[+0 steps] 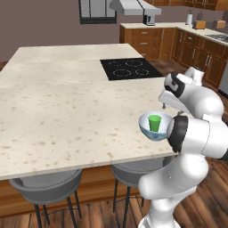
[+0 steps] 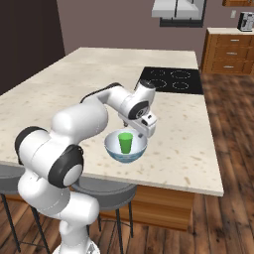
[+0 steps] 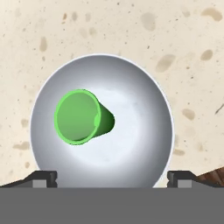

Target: Place the cup inside the bowl on the dining table and move the bowl to any counter.

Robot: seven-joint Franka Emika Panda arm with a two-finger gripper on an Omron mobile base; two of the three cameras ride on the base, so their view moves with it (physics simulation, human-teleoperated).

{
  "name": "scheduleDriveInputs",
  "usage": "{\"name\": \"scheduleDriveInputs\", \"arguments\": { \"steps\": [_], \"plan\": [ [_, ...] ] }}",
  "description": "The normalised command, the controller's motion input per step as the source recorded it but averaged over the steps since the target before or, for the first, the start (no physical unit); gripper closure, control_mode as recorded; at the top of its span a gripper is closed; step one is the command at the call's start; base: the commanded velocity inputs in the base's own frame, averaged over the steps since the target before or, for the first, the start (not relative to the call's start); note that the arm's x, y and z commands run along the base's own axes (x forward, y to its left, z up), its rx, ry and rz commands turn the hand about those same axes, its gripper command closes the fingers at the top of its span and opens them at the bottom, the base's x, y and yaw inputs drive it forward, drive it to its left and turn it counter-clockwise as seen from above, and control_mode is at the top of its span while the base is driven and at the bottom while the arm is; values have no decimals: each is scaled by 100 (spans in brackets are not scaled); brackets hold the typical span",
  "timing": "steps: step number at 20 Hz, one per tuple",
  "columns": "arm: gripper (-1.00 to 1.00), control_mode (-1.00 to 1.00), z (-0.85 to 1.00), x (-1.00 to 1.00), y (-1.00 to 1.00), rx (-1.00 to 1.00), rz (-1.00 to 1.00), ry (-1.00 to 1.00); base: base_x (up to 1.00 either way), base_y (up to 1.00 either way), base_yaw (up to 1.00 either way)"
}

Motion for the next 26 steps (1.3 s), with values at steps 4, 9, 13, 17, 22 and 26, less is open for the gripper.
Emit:
{"name": "scheduleDriveInputs", "arguments": {
  "steps": [4, 9, 13, 17, 22, 26],
  "plan": [
    [-100, -100, 0, 0, -21, 5, -5, 0, 0, 0, 0],
    [-100, -100, -12, 0, -27, 4, -4, 0, 0, 0, 0],
    [-100, -100, -16, 0, -29, 1, -2, 0, 0, 0, 0],
    [-100, -100, -25, 0, -14, 0, 0, -3, 0, 0, 0],
    [-100, -100, -22, 0, -1, 0, 1, -8, 0, 0, 0],
    [-100, -100, -16, 0, 0, 0, 3, -9, 0, 0, 0]
  ]
}}
